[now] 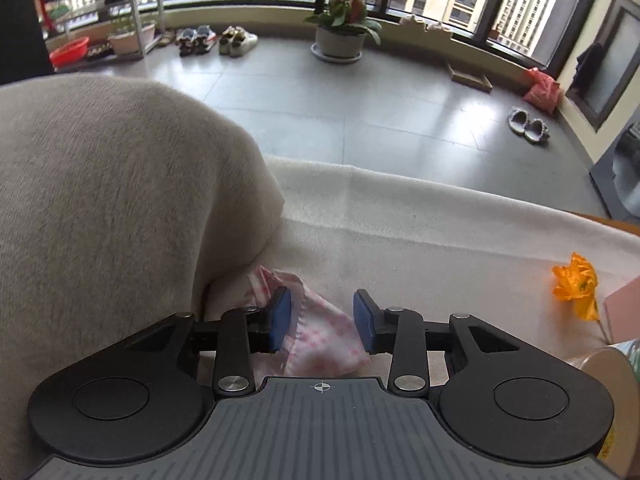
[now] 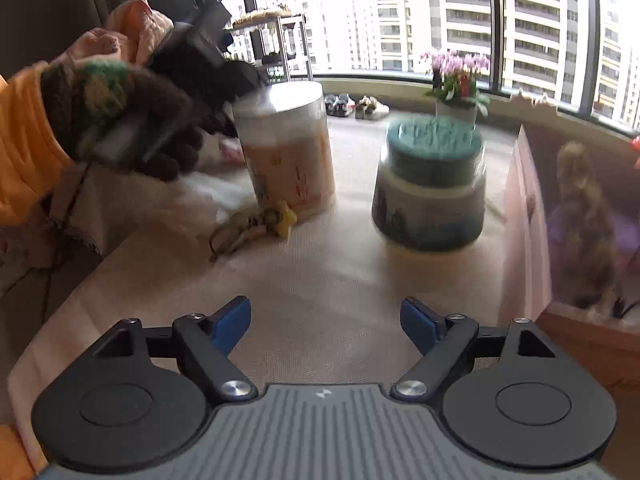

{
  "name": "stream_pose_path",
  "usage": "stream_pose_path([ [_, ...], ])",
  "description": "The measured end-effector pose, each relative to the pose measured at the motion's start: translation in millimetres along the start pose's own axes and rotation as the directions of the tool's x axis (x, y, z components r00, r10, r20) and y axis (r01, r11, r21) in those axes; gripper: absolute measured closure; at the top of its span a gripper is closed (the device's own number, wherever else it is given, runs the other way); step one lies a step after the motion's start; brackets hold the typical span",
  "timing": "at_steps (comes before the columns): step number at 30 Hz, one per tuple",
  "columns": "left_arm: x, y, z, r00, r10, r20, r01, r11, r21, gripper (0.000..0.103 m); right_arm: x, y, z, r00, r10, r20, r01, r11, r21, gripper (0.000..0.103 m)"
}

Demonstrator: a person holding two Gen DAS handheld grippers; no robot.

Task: Organize soft objects
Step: 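Grasp the pink cloth with the left gripper while the right grasps the orange flower, then drop the pink cloth into the pink box with the left gripper while the right drops the flower in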

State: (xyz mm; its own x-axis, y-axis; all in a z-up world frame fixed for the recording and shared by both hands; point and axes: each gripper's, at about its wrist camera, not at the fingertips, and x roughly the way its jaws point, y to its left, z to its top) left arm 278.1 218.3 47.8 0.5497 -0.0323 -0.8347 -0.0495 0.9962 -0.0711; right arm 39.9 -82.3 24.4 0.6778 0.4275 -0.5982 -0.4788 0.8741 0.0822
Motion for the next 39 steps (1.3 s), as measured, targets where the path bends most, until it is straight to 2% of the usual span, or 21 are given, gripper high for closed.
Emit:
stream_pose_path([
  [3,0,-3,-4,0.999,-0.002,0.035,0.001,1.000,0.030,0.065,-25,-1,34,0.997,-0.045,0.063,0.048,0.998,-0.043,0.020],
  [5,-5,-7,-12,0.999,-0.005,0.051,0.001,0.997,0.079,0.072,-35,-8,64,0.993,-0.083,0.084,0.087,0.995,-0.043,0.020],
  [6,-7,-10,-18,0.998,-0.007,0.064,0.001,0.995,0.102,0.084,-36,-14,82,0.991,-0.103,0.081,0.106,0.994,-0.037,0.020],
  [8,-10,-14,-27,0.996,-0.035,0.086,0.026,0.994,0.107,0.085,-25,-27,118,0.994,-0.109,0.028,0.110,0.994,-0.027,0.020],
  [10,-13,-16,-34,0.991,-0.085,0.106,0.072,0.990,0.120,0.092,2,-43,152,0.992,-0.108,-0.058,0.107,0.994,-0.013,0.020],
  [13,-16,-19,-40,0.983,-0.119,0.139,0.099,0.985,0.139,0.093,66,-68,185,0.965,-0.106,-0.239,0.118,0.992,0.040,0.021],
  [14,-19,-19,-41,0.980,-0.126,0.154,0.104,0.984,0.144,0.093,87,-76,191,0.949,-0.097,-0.298,0.121,0.991,0.064,0.025],
  [15,-22,-19,-42,0.976,-0.135,0.168,0.110,0.983,0.149,0.093,111,-82,195,0.930,-0.091,-0.357,0.129,0.988,0.086,0.034],
  [19,-27,-20,-46,0.971,-0.121,0.204,0.076,0.973,0.218,0.093,168,-106,189,0.870,-0.071,-0.487,0.162,0.976,0.146,0.048],
  [20,-27,-21,-47,0.970,-0.121,0.209,0.070,0.969,0.236,0.093,173,-106,189,0.869,-0.102,-0.484,0.182,0.976,0.121,0.057],
  [21,-28,-21,-48,0.969,-0.126,0.211,0.073,0.967,0.243,0.093,178,-106,189,0.865,-0.103,-0.491,0.179,0.978,0.110,0.074],
  [22,-29,-23,-49,0.967,-0.133,0.216,0.078,0.966,0.246,0.093,181,-108,188,0.862,-0.083,-0.500,0.167,0.978,0.126,0.082],
  [26,-39,-21,-48,0.954,-0.159,0.255,0.095,0.965,0.245,0.094,168,-105,186,0.885,-0.087,-0.458,0.158,0.980,0.120,0.088],
  [30,-59,-20,-47,0.942,-0.171,0.290,0.102,0.966,0.237,0.094,135,-104,199,0.914,-0.079,-0.397,0.153,0.975,0.160,0.090],
  [32,-74,-21,-46,0.933,-0.177,0.313,0.104,0.966,0.237,0.094,115,-102,205,0.931,-0.085,-0.355,0.153,0.974,0.166,0.097],
  [36,-109,-30,-42,0.908,-0.173,0.381,0.076,0.964,0.255,0.094,63,-96,222,0.967,-0.082,-0.242,0.129,0.974,0.186,0.097],
  [39,-137,-39,-39,0.884,-0.184,0.430,0.075,0.963,0.259,0.094,27,-90,229,0.983,-0.073,-0.169,0.105,0.977,0.188,0.097],
])
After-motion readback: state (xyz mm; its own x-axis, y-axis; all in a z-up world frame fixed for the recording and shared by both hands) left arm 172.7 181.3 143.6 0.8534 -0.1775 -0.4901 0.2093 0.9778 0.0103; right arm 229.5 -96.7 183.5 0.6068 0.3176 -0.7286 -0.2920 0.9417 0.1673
